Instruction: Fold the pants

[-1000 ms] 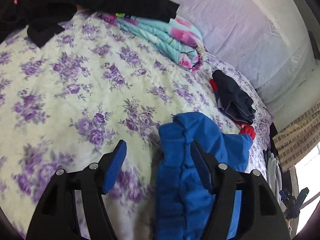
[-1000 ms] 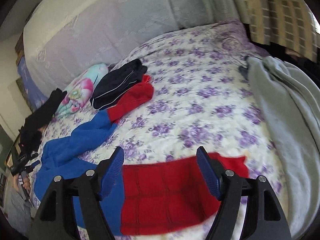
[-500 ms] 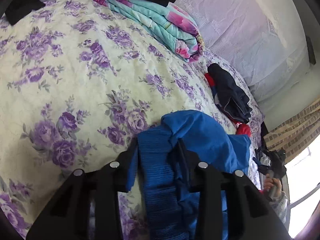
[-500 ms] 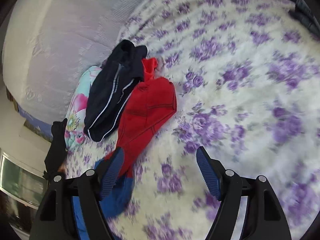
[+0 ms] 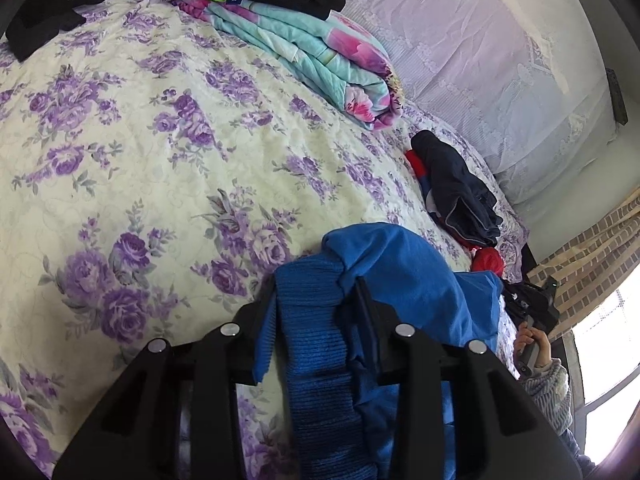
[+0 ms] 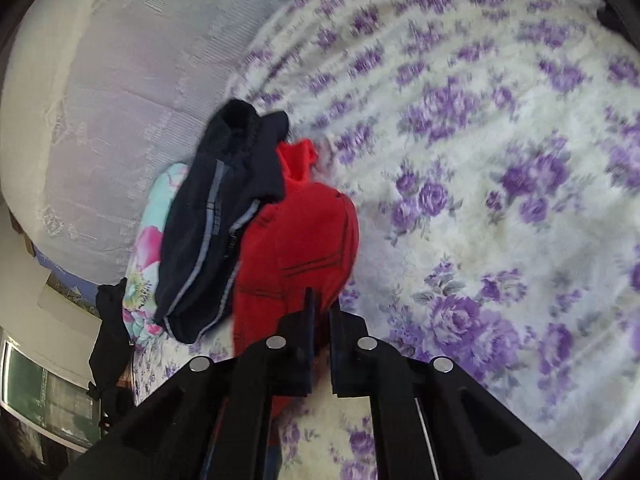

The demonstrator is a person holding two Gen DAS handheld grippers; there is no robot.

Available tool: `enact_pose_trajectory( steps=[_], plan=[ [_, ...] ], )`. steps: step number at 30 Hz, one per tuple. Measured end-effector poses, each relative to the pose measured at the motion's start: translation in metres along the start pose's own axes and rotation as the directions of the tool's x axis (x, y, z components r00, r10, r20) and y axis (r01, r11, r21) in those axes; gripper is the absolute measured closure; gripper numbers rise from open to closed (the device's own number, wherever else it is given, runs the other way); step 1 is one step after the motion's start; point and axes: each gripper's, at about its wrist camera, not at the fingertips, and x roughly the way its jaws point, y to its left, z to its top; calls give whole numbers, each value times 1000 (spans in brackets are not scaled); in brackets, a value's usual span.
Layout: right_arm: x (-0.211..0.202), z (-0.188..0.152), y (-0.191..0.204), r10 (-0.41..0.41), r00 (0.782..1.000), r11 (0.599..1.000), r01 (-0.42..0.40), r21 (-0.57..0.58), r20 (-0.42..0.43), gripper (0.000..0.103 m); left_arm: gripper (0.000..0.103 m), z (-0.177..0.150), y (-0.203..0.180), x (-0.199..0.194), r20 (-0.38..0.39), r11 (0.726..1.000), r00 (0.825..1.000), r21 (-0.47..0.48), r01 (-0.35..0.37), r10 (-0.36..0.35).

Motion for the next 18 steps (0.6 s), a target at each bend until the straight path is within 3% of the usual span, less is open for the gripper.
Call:
enact_pose_trajectory(
  steps=[6,12,15,18],
  plan=[
    [-101,-17,16,30,994,993,-18,-115,101,98,70,-6,-27,-26,125,992,991,113,-50,35],
    [-228,-44,7,45,970,985,-3,-174,238,98,70,-10,-51,-61,196,988,980,152,-1,-29],
    [-267,-58,5,39,961,980,17,-200,275,98,70,-9,-64,-71,209,984,976,178,17,-55],
    [-272,-61,3,7,961,974,56,-219,276,98,70,-3,-75,-67,196,979,980,205,4,-45]
  ],
)
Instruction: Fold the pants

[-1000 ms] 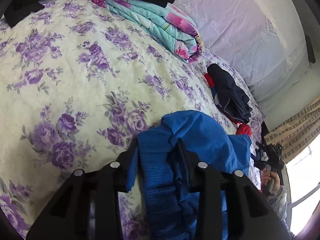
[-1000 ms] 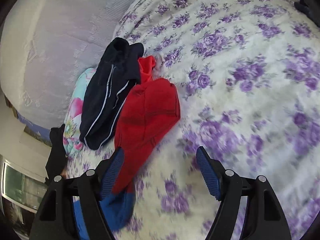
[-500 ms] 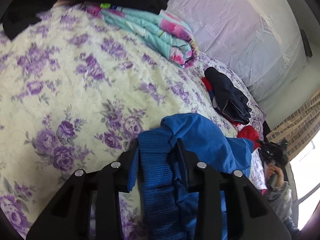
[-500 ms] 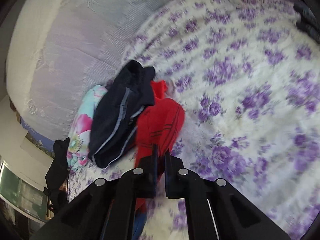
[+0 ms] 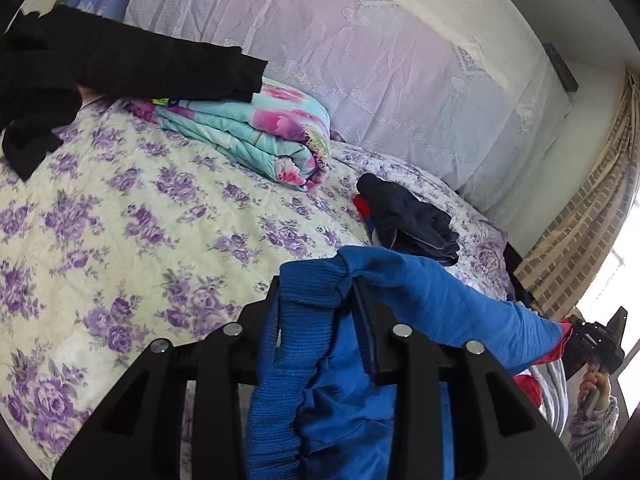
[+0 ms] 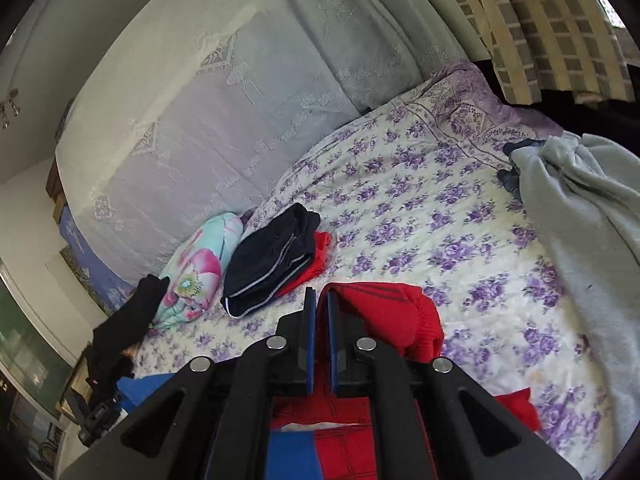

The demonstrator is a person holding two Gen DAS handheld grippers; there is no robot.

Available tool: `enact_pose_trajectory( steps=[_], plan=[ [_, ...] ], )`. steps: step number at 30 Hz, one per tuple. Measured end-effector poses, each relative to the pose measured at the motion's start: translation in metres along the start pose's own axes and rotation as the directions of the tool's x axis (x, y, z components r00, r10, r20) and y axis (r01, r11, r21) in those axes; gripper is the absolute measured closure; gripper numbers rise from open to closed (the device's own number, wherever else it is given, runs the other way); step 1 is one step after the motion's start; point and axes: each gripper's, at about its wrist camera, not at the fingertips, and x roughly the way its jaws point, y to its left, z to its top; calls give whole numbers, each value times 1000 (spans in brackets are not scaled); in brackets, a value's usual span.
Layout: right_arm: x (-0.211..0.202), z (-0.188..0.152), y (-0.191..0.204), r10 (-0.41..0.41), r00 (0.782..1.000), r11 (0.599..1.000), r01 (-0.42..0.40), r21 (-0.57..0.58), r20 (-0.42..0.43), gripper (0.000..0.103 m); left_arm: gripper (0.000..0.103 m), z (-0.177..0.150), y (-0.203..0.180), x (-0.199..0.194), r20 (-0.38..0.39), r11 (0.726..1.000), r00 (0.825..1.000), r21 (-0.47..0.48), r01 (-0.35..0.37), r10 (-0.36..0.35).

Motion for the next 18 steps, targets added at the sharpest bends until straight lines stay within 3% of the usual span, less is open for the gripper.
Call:
enact_pose_trajectory(
  steps=[2,5,6,7,9,12,14,18],
  plan=[
    [18,5,-4,-27,999,1000,27,5,-23,98,70,5,-4,11,-16,1000,1000,15,-24,24],
    [77,18,-15,-118,988,993,119,3,-101,97,70,13,1,36,-49,998,997,-7,-58,57],
    [101,19,-21,-147,980,988,151,21,-138,92,70,14,5,46,-65,997,995,-22,-77,76],
    [129,20,-30,-175,965,982,186,42,-193,80,70,14,13,61,-103,993,990,-52,-104,98],
    [166,22,-48,-186,949,975,211,72,-254,77,70,10,31,83,-174,982,977,-123,-146,123],
    [159,24,-66,-184,962,972,208,110,-201,74,70,3,43,85,-201,976,973,-162,-145,111],
    [150,18,-74,-186,958,973,210,93,-218,67,69,0,42,75,-184,981,978,-152,-124,95],
    [141,-2,-89,-187,942,975,212,60,-279,67,67,-4,44,74,-183,983,979,-147,-112,84]
  ],
)
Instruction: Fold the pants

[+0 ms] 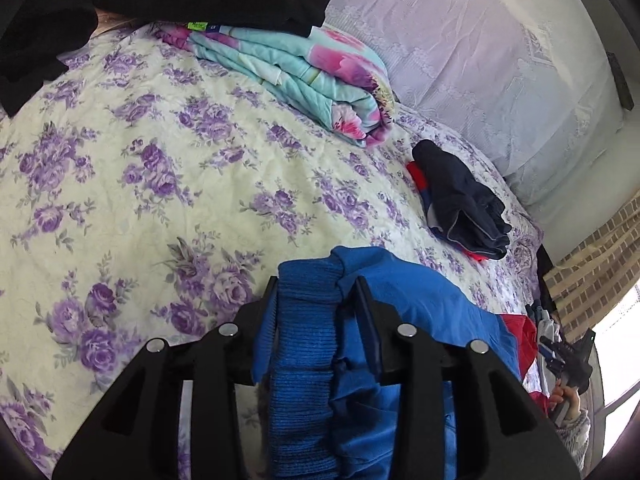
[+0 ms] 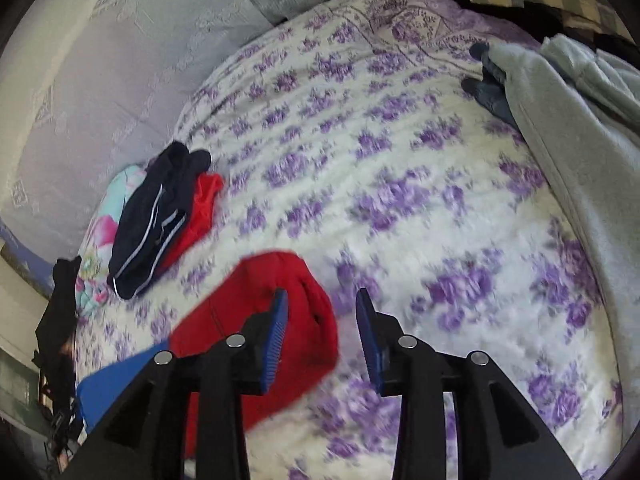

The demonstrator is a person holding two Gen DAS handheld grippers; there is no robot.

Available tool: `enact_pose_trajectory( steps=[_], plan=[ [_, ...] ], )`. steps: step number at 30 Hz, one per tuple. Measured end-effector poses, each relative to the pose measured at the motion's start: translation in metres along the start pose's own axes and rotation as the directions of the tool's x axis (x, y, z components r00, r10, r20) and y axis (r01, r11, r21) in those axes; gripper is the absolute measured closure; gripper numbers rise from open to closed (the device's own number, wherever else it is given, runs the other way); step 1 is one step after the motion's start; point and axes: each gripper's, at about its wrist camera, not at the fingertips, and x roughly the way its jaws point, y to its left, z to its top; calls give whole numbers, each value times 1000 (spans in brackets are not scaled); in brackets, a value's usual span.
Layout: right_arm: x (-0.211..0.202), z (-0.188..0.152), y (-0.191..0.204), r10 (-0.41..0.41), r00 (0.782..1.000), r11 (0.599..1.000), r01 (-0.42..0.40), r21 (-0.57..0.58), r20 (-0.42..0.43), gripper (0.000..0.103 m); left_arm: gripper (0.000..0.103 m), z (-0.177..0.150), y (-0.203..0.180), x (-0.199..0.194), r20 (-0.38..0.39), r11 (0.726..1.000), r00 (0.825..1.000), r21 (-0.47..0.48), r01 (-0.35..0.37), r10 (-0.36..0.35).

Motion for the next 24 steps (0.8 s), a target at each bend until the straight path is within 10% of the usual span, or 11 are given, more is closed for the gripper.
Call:
enact_pose_trajectory(
  steps=[10,14,15,18,23,24],
  plan=[
    [27,-24,49,198,967,972,-214,-93,-161,68,62,-3,9,14,-26,999,999,-36,-26,25],
    [31,-23,48,15,993,986,-34,-163,-119,73,62,-4,2,16,-41,997,996,1,-73,73],
    [33,-20,41,-4,993,989,-13,-148,-118,88,62,-4,1,17,-45,997,996,5,-80,80],
    [23,-15,27,8,995,993,-20,-118,-99,90,62,-4,5,16,-43,998,997,-11,-68,68],
    [-11,5,13,-104,995,980,102,-169,-6,87,62,-4,2,18,-49,998,997,7,-63,64],
    [-6,9,1,-100,994,988,95,-119,-37,72,61,-5,0,18,-50,997,996,21,-68,69]
  ],
)
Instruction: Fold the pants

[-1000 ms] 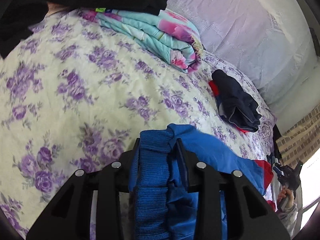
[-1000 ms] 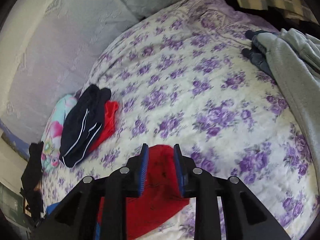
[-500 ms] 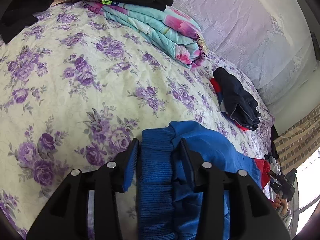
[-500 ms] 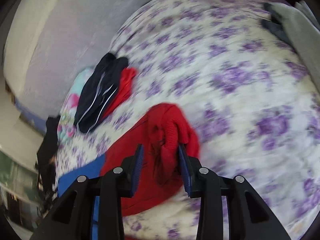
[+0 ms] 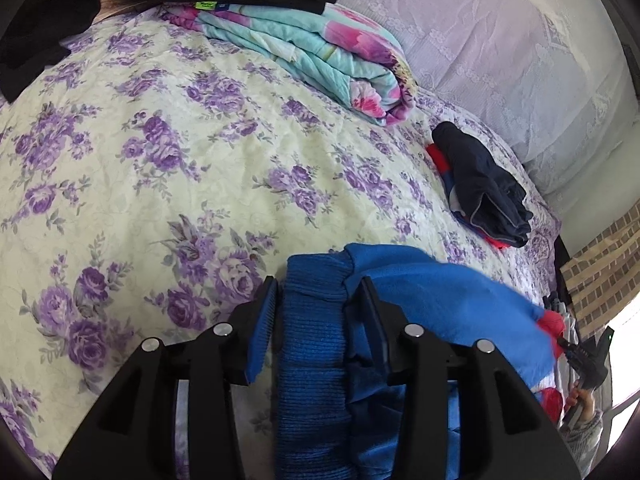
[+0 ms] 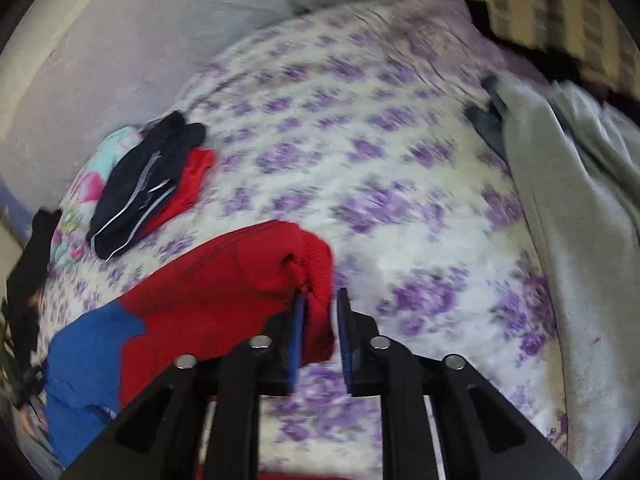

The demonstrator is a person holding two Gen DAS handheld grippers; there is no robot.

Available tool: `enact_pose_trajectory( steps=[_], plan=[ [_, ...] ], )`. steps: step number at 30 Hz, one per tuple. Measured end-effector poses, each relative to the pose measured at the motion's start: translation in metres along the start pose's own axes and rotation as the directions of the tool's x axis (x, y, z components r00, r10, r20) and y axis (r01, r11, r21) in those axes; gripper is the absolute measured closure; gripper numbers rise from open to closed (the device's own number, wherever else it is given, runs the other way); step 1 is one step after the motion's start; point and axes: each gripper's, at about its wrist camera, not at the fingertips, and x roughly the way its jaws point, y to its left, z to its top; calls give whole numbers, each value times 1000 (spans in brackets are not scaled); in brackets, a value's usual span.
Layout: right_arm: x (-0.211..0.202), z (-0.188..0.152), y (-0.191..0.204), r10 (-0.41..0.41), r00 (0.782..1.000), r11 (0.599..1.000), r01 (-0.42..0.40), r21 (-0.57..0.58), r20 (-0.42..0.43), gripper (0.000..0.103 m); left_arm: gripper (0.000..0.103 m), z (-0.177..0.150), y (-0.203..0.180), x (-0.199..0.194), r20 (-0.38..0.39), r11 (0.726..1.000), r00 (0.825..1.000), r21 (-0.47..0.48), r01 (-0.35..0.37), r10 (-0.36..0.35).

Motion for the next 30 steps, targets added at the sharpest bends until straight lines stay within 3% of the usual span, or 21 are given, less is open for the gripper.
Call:
enact_pose_trajectory(
  steps=[2,4,6,8,9,10,12,13,18,20,22,24,26,28,30],
  plan=[
    [8,0,-25,80,996,990,-75,123,-34,67,61,-1,-3,0,3,1000,1000,15,-13,13],
    [7,-4,-38,176,984,964,-172,202,-2,68,61,-1,-2,0,2,1000,1000,11,-12,12],
    [0,-7,-50,165,985,947,-172,271,48,68,61,-1,-1,0,-1,1000,1000,0,-10,10],
    [-5,-7,-68,203,973,899,-228,374,107,69,61,-1,0,1,-3,1000,1000,-8,-2,2],
    [-7,-5,-70,141,984,908,-171,383,106,69,61,-1,-1,1,-4,1000,1000,-8,-3,3],
    [-4,-1,-63,63,995,943,-85,321,78,69,61,0,0,1,-4,1000,1000,-6,-5,5],
    [11,-2,-46,29,1000,975,-27,221,-8,70,60,0,0,2,-1,1000,1000,-8,-3,3],
    [19,-6,-33,46,998,984,-36,175,-50,73,60,0,1,1,0,1000,1000,-11,0,0],
    [24,-22,31,139,987,990,-140,-14,-75,75,60,-1,2,1,2,1000,1000,-14,-2,2],
    [25,-24,52,129,988,986,-137,-92,-83,75,59,-1,2,1,3,1000,1000,-14,-3,3],
    [24,-23,61,69,996,984,-76,-161,-50,74,58,-2,2,0,6,1000,1000,-17,-1,1],
    [21,-30,79,-70,997,940,75,-332,26,75,57,-2,3,0,9,1000,1000,-22,2,-2],
    [18,-52,96,-189,975,844,224,-487,121,76,57,-3,5,0,10,1000,1000,-26,6,-6],
    [11,-67,104,-224,953,777,301,-552,205,78,57,-3,6,0,9,999,1000,-30,10,-10],
    [5,-65,99,-209,953,790,297,-537,219,79,57,-3,6,0,9,999,1000,-32,12,-12]
  ],
)
